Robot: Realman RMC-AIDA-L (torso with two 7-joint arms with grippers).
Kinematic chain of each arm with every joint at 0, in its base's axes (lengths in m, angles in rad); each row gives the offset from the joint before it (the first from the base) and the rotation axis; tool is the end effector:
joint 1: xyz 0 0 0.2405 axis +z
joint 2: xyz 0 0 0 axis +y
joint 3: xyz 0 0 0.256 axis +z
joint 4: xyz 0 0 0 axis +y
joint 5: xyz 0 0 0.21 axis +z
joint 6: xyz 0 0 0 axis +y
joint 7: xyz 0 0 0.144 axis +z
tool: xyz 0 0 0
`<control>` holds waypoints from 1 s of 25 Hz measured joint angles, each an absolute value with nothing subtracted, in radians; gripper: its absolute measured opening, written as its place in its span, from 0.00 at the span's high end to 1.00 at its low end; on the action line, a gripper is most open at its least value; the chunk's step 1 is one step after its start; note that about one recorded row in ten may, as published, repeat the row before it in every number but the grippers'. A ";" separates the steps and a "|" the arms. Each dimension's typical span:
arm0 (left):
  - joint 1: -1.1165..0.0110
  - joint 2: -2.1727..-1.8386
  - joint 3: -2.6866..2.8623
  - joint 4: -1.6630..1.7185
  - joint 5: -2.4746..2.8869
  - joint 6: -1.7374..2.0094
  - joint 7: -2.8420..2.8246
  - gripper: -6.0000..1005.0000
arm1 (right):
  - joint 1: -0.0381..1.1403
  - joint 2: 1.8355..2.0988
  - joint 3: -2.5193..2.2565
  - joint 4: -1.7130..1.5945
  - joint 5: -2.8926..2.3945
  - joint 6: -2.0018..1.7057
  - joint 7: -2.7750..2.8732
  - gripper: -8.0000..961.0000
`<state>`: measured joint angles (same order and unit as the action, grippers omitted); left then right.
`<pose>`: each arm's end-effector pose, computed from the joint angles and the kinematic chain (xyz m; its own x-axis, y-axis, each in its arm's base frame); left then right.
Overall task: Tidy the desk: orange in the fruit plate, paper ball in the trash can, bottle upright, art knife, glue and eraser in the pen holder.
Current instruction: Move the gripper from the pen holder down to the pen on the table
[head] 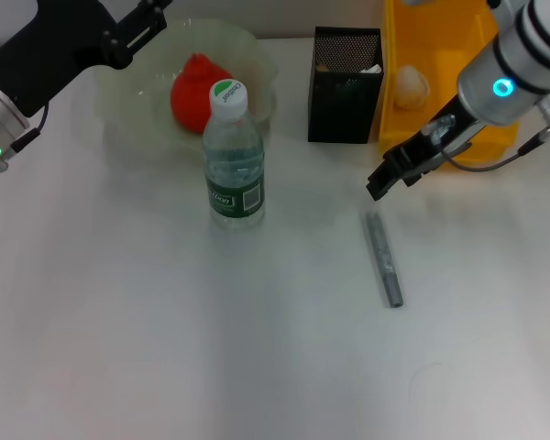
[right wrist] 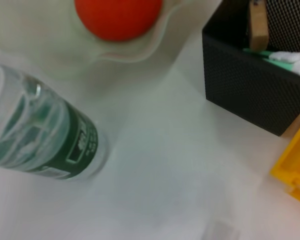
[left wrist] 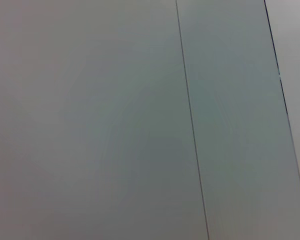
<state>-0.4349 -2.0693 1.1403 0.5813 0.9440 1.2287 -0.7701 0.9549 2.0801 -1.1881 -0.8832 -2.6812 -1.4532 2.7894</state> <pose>-0.2364 0.3691 0.0244 0.6810 -0.1961 0.7055 0.4423 -0.6577 -0.6098 0.1544 0.4102 -0.0236 0.5210 -0.8455 0.1172 -0.7292 -0.5122 -0.4537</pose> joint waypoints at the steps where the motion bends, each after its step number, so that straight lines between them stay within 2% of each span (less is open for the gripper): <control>1: -0.435 -2.069 1.140 0.581 0.944 1.228 -0.768 0.33 | 0.960 2.080 -1.196 -0.859 -2.681 -1.433 2.789 0.49; 25: -0.426 -2.072 1.141 0.572 0.943 1.236 -0.762 0.33 | 1.077 2.091 -1.263 -0.554 -2.677 -1.235 2.795 0.58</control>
